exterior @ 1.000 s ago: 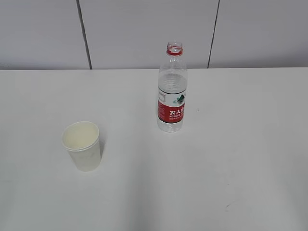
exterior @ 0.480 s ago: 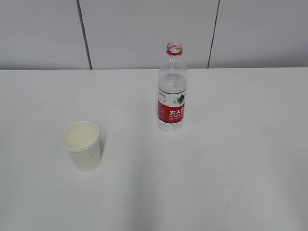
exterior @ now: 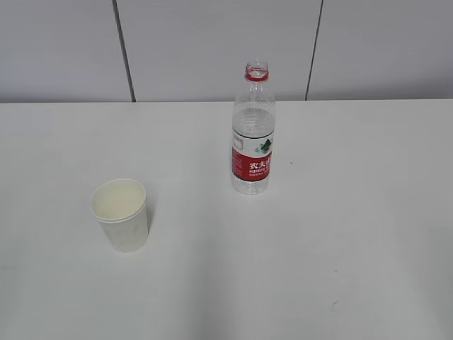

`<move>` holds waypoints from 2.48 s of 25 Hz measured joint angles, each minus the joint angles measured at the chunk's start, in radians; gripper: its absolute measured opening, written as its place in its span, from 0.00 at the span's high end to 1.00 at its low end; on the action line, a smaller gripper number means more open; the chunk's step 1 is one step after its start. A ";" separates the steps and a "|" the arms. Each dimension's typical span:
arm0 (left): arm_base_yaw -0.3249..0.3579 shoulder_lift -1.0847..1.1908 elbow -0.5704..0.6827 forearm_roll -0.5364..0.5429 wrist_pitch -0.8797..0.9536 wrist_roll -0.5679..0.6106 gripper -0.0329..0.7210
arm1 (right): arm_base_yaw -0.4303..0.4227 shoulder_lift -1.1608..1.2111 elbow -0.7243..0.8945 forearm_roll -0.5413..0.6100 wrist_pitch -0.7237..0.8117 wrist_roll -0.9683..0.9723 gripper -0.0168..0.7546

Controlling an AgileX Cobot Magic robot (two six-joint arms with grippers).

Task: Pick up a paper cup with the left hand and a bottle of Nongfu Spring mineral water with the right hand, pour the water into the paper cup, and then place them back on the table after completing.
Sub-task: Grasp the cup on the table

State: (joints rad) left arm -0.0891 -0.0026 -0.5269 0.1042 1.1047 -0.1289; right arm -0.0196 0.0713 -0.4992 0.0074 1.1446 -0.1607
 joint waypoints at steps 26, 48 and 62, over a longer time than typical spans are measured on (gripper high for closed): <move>0.000 0.254 0.207 0.000 -0.903 0.000 0.26 | 0.000 0.000 0.183 0.049 -0.681 -0.078 0.22; 0.000 0.799 0.210 0.000 -1.347 0.000 0.29 | 0.000 0.209 0.270 0.059 -0.934 -0.082 0.22; -0.119 1.044 0.210 0.001 -1.527 0.000 0.29 | 0.121 0.618 0.228 -0.033 -1.180 -0.088 0.22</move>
State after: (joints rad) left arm -0.2078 1.0412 -0.3173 0.1052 -0.4228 -0.1289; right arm 0.1012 0.6891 -0.2708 -0.0251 -0.0355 -0.2488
